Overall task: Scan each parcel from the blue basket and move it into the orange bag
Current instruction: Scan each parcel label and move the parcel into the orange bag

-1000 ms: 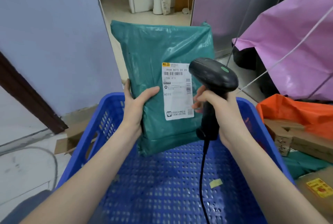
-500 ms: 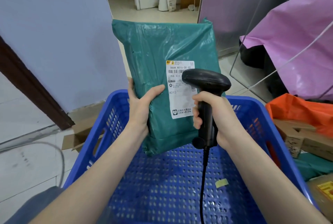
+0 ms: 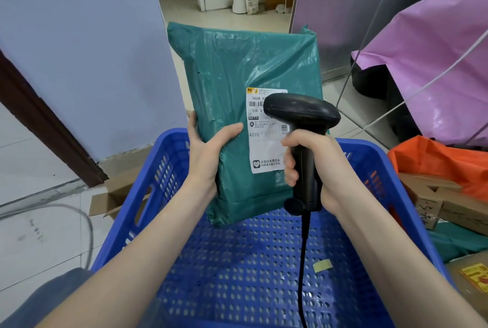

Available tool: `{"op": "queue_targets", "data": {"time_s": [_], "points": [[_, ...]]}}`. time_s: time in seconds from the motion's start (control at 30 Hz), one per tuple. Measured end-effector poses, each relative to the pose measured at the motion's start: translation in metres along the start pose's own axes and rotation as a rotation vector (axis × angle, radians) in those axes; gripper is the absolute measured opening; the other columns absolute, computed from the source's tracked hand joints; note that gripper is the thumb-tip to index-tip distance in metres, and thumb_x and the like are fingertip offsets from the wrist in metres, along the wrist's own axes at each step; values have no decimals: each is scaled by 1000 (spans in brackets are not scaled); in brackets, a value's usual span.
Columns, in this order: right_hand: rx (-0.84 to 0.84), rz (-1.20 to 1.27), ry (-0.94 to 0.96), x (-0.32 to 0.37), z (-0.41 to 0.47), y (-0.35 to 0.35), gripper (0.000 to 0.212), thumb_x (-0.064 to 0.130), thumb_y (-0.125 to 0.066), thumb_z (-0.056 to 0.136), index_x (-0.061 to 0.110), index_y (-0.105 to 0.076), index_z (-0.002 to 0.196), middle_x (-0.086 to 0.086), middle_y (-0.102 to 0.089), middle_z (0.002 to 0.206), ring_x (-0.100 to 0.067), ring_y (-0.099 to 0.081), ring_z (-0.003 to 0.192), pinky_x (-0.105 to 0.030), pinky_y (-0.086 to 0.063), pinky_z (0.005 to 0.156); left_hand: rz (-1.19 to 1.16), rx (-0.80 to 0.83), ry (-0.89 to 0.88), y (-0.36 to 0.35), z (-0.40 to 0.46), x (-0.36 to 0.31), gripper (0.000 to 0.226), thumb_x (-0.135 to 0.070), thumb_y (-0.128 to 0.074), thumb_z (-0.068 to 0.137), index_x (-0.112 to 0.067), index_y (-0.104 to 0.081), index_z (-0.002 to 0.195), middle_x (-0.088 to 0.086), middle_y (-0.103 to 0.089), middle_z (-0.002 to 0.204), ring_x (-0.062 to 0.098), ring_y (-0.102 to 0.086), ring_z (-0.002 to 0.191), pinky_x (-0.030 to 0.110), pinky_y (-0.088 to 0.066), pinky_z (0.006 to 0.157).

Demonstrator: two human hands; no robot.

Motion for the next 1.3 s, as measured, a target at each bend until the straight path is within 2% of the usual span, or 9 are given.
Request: {"op": "queue_targets", "data": {"time_s": [0.07,0.37,0.5,0.6,0.73,0.9,1.03,1.17,1.3], "points": [[23,-3,-3,0,0,0,10,6,-55,83,7,-47,76,-9,-44,50,-20,-34,38,-28,-32,45,1,-4,4,0,0,0,113,-30,-85,45,-33,-30,143,2,-60,129,22,-65,109,48,-52,94],[64,-38,-35,-2,-2,-3,22,5,-55,83,8,-42,66,-9,-45,51,-20,-35,38,-28,-32,43,6,-3,2,-1,-2,-3,112,-31,-85,45,-33,-30,143,1,-61,127,22,-66,107,46,-54,91],[80,-10,0,2,-4,1,3,6,-56,85,4,-54,85,-10,-47,52,-20,-36,38,-26,-32,44,-6,-3,11,1,-1,-3,113,-29,-85,46,-34,-30,144,2,-59,131,22,-65,109,45,-53,92],[69,-12,56,9,-7,15,17,5,-55,87,2,-61,102,-9,-52,55,-20,-37,39,-27,-32,45,-10,6,20,1,-2,-4,111,-27,-85,46,-33,-32,143,3,-60,130,23,-66,108,42,-55,88],[-30,-7,137,16,-12,42,17,4,-56,86,5,-65,100,-8,-59,66,-22,-39,40,-30,-30,47,-11,28,19,1,-8,-11,104,-25,-83,47,-25,-37,141,5,-64,125,24,-68,103,40,-56,82],[-148,39,175,18,-24,72,14,7,-59,84,10,-65,96,-4,-61,70,-20,-43,39,-25,-33,43,-19,89,33,-12,-28,-13,92,-14,-79,58,-21,-39,141,4,-67,121,20,-70,97,31,-57,70],[-278,92,208,24,-39,94,22,2,-58,85,7,-63,106,-6,-62,80,-17,-49,39,-19,-37,41,5,166,78,-37,-49,-5,102,-23,-84,48,-21,-39,140,4,-67,121,22,-70,98,32,-57,71],[-386,146,207,27,-56,131,35,4,-61,84,5,-58,119,-5,-62,92,-16,-64,51,-19,-43,43,26,234,88,-73,-70,5,98,-15,-84,49,-26,-42,137,2,-69,117,23,-70,97,34,-58,71],[-438,198,211,27,-82,176,26,4,-62,84,10,-60,110,-5,-63,96,-22,-72,68,-24,-53,50,7,272,117,-110,-91,20,86,-12,-77,57,-27,-43,135,2,-70,114,22,-71,95,34,-59,71]]}}
Point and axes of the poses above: each hand's wrist, its own z-axis towards the middle knuckle, its own y-axis out of the back of the hand, x = y × z, the point moved 6 cm from there along z, towards the middle knuckle
